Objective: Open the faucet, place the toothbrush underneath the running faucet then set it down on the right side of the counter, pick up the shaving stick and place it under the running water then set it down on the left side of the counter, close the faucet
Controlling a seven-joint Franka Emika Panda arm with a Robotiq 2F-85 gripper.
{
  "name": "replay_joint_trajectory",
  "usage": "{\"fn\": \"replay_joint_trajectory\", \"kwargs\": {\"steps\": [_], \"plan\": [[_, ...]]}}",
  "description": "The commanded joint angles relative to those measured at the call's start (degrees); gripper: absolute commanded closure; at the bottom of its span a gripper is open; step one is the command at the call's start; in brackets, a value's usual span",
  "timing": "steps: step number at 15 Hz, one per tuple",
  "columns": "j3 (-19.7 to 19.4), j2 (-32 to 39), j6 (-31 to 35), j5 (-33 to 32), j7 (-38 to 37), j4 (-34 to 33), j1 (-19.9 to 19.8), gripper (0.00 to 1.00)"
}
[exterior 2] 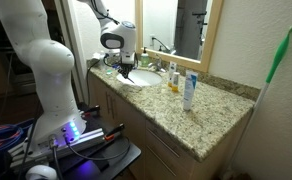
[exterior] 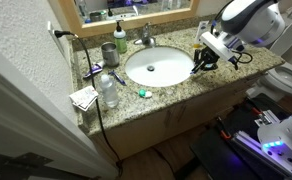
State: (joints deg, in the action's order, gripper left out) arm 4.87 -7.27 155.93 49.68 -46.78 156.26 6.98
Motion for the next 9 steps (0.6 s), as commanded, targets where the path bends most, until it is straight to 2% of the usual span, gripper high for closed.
{"fn": "replay_joint_trajectory", "kwargs": {"steps": [1,5,9], "plan": [[-0.7,-0.2,0.7,-5.7,-7.8,0.8,-4.0,0.98],[-4.3,-1.3,-0.2,-14.1,-18.6,2.6,-9.6,0.98],[-8.3,2.2,-2.8,-15.4,-19.4,0.2,-12.2,0.98]]}}
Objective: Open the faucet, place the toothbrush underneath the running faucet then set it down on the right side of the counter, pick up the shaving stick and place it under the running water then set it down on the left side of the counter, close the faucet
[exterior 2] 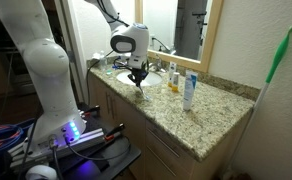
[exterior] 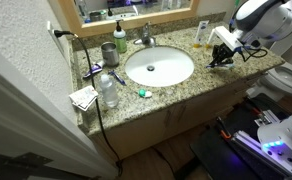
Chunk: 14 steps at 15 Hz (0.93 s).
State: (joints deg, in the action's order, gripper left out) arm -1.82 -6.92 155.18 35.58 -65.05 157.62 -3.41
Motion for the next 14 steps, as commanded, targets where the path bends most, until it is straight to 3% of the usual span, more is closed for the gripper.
{"fn": "replay_joint_trajectory", "kwargs": {"steps": [1,5,8,9,11,14], "plan": [[-2.2,2.8,-1.6,-0.8,-0.8,-1.7,-1.9,0.98],[-3.2,6.6,2.3,3.8,2.9,-5.4,-0.7,0.98],[-2.6,10.4,0.6,7.1,4.8,-9.2,-0.2,0.94],[-2.4,11.7,-1.6,6.3,3.8,-10.2,-0.4,0.65],[-2.3,13.2,-3.8,4.0,1.4,-11.4,-0.1,0.59],[-2.0,12.6,-6.7,2.1,0.7,-12.6,0.5,0.36]]}}
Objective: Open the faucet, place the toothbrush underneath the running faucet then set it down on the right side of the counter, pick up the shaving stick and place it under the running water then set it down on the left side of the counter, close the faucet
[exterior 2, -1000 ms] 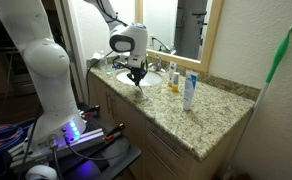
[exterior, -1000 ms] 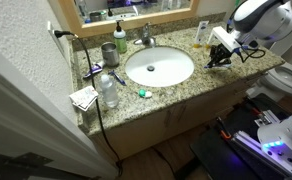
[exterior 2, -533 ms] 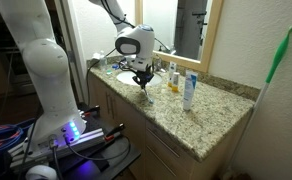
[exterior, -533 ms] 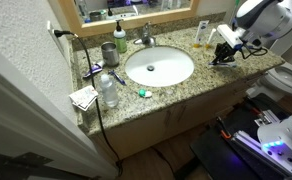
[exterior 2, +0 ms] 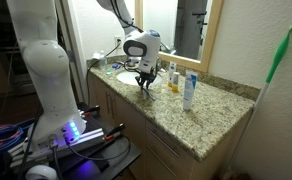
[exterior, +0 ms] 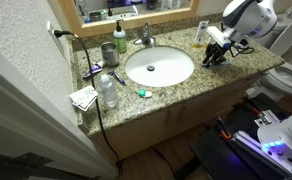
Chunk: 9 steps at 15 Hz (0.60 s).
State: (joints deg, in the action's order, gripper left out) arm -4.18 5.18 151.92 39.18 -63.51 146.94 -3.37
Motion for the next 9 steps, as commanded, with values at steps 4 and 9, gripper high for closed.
{"fn": "replay_joint_trajectory", "kwargs": {"steps": [4,9], "plan": [[2.9,-3.1,-6.5,-1.5,3.6,-3.2,2.3,0.09],[7.9,-4.8,-8.0,-1.3,8.1,-9.1,7.1,0.00]]}}
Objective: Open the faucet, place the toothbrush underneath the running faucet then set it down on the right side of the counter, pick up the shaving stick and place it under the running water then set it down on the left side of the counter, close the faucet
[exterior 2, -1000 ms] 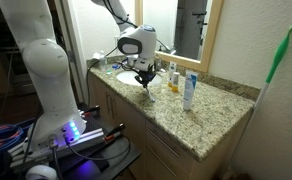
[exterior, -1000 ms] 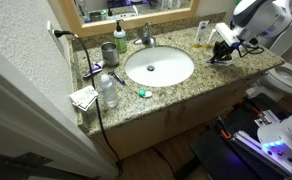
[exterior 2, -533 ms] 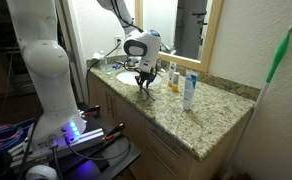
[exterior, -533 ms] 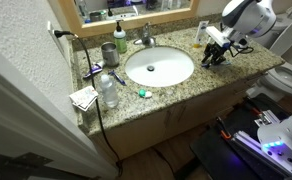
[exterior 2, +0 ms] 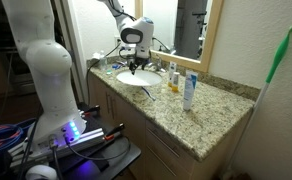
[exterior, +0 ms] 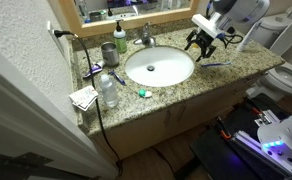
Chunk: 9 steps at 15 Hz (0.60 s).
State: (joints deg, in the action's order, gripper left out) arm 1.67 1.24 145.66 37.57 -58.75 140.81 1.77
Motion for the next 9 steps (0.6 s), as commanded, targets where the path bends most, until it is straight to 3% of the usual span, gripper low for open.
{"fn": "replay_joint_trajectory", "kwargs": {"steps": [1,2,3,6,9], "plan": [[2.7,-1.8,-1.9,0.5,4.9,-3.4,2.6,0.00],[3.0,-2.4,-1.9,1.6,8.0,-3.7,3.0,0.00],[2.8,-1.4,-0.3,0.0,2.7,-3.0,2.8,0.00],[3.1,-1.7,-0.3,-0.1,2.3,-3.3,3.3,0.00],[5.2,1.2,-2.6,-11.0,-0.1,-7.1,5.4,0.00]]}}
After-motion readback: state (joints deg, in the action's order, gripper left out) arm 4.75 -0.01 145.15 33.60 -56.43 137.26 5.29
